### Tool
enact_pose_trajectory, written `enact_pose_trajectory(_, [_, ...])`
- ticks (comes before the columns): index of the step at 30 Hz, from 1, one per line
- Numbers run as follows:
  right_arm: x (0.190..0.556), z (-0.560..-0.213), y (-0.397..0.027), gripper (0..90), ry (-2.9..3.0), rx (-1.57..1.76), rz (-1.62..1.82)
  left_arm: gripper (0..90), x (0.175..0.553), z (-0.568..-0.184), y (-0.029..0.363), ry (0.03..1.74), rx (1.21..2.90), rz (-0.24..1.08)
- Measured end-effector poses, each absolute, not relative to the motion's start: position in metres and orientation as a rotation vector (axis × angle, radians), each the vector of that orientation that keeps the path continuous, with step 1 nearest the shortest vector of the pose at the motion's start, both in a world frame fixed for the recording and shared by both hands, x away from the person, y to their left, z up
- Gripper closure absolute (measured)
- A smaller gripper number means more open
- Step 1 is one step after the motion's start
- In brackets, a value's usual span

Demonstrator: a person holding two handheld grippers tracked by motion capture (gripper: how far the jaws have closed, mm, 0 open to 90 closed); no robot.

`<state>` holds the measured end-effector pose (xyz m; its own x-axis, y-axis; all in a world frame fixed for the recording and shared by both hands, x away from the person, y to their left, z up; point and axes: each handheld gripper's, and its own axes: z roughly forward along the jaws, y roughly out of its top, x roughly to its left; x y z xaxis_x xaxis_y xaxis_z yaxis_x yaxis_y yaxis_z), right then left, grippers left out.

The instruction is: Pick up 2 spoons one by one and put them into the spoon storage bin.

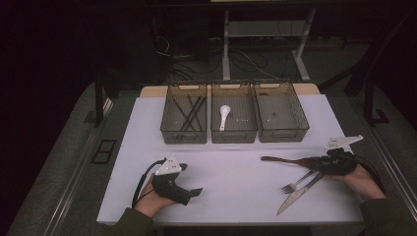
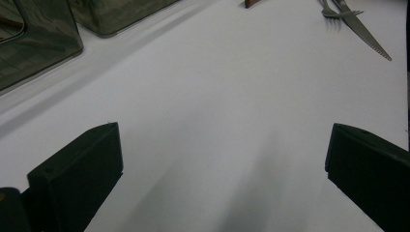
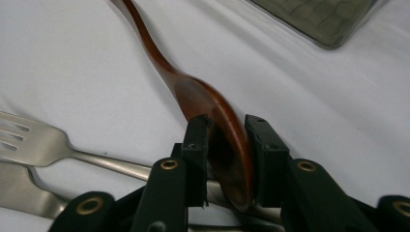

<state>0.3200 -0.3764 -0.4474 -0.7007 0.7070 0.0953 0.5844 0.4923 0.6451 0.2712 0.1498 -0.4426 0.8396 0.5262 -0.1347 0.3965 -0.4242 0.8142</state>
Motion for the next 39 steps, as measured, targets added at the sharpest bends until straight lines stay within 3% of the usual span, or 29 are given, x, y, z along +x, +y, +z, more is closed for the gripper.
enact_pose_trajectory(12, [0.319,-0.447,-0.376,77.7,2.572,1.095,0.994,0.0,0.271,-0.443,0.150,0.675,2.071,0.173])
enact_pose_trajectory(39, [0.317,-0.433,-0.381,78.9,2.489,1.148,1.169,0.0,0.272,-0.443,0.150,0.670,2.078,0.178])
